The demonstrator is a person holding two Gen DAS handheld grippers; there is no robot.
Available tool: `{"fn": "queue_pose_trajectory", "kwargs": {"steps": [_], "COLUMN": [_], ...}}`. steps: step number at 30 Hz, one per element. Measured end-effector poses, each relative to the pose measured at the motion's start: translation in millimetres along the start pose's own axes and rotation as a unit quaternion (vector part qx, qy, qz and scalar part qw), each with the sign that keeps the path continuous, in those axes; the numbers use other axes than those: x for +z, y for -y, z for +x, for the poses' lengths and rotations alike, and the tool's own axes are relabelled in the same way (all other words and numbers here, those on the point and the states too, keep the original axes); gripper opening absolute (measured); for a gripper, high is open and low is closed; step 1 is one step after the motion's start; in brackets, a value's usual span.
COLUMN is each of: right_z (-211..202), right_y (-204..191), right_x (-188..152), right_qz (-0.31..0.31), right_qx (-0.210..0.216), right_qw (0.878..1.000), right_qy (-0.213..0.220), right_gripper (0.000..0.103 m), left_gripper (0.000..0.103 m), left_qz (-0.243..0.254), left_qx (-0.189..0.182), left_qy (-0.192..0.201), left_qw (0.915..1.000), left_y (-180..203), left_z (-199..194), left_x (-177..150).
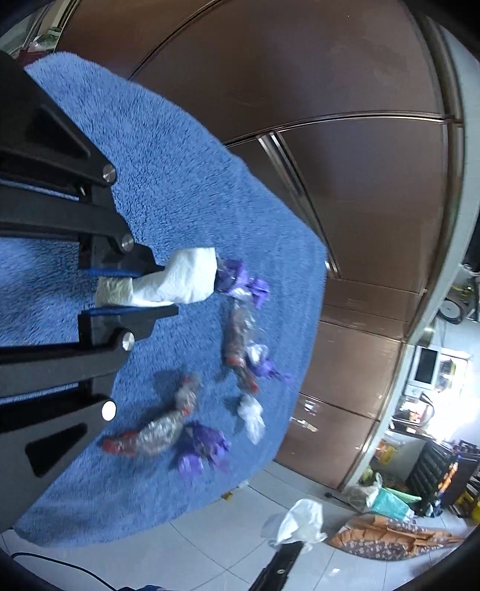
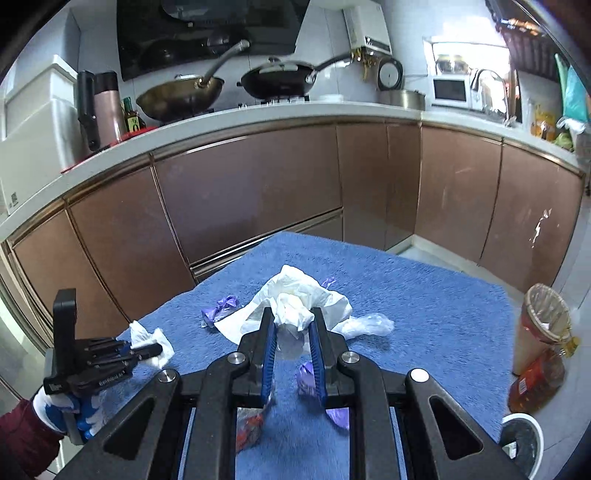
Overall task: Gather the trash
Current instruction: 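Carry the tissue and purple wrapper over the steel bin with both tools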
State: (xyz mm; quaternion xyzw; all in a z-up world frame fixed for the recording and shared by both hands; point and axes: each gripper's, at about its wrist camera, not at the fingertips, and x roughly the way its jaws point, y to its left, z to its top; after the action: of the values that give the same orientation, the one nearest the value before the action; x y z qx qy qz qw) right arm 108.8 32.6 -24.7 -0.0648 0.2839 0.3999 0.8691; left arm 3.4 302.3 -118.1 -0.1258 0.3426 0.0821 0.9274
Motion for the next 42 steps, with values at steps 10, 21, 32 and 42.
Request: {"fn": "queue_pose_trajectory", "kwargs": {"steps": [10,21,32,42], "right_z": [-89.8,-181.5,-239.1,-236.1], "right_y": [-2.0,14.7,58.2,131.8], "right_x": [-14.1,-40.7,-71.1,-115.0], "right_qz": [0.020,0.055,0.096,0.173], "right_qx": [-0.040,-0.089,-0.152,-0.215], "right_qw": [0.997,0.987,0.971,0.952], "right_qy": [0.057,0.121,0.159,0.132], "right_gripper": [0.017,0.017,0.017,0.017], "left_gripper": [0.010,0.010,0.010,0.010], "left_qz": [0.031,0.075,0.125,0.203], "left_qx": [-0.020,-0.056,-0.115,-0.182], "left_qy": [0.054,0.111,0.104,0.045], "left_qw": [0.9979,0.9894,0.9799,0.9610], "left_y": [32.6,96.3,186.4,315.8], "left_z": [-67.3,-125.7,-124.2,-53.8], "left_x": [6.2,21.7,44.8,58.3]}}
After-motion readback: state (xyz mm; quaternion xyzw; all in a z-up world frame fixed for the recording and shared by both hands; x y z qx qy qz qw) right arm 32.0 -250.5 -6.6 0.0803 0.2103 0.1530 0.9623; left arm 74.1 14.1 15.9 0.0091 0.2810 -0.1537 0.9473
